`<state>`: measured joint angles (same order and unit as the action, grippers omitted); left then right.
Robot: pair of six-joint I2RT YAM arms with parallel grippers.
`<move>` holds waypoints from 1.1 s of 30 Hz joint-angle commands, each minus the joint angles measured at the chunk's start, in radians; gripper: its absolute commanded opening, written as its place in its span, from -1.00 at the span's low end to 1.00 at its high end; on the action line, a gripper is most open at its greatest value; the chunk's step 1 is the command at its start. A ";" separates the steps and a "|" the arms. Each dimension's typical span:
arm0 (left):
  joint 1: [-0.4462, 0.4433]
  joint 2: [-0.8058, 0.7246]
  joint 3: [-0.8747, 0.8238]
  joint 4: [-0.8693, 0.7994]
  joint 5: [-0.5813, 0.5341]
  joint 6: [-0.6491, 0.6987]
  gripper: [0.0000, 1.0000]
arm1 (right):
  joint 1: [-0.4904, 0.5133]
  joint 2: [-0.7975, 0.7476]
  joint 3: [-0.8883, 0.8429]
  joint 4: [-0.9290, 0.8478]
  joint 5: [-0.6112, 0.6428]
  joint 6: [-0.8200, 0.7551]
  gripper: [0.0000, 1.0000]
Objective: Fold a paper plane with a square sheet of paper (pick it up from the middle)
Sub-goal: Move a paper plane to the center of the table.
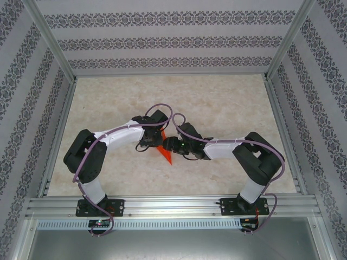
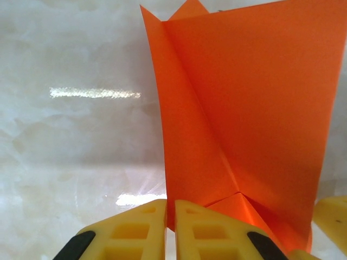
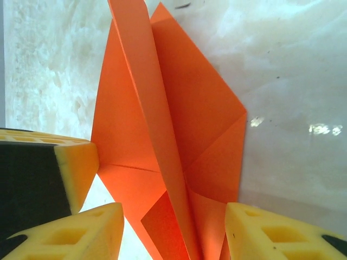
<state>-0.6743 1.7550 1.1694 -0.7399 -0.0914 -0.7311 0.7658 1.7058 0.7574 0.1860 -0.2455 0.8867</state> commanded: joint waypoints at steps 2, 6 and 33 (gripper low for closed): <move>0.013 -0.030 -0.019 0.019 -0.009 0.014 -0.72 | 0.007 -0.019 0.005 -0.039 0.043 -0.028 0.08; 0.013 -0.029 -0.016 0.024 -0.005 0.013 -0.72 | 0.018 0.007 0.026 -0.047 0.022 -0.031 0.08; 0.012 -0.043 -0.020 0.029 -0.003 0.014 -0.69 | 0.050 0.111 0.122 -0.073 0.003 -0.090 -0.41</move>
<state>-0.6735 1.7454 1.1599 -0.7372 -0.0910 -0.7307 0.8051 1.8011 0.8555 0.1047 -0.2413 0.8185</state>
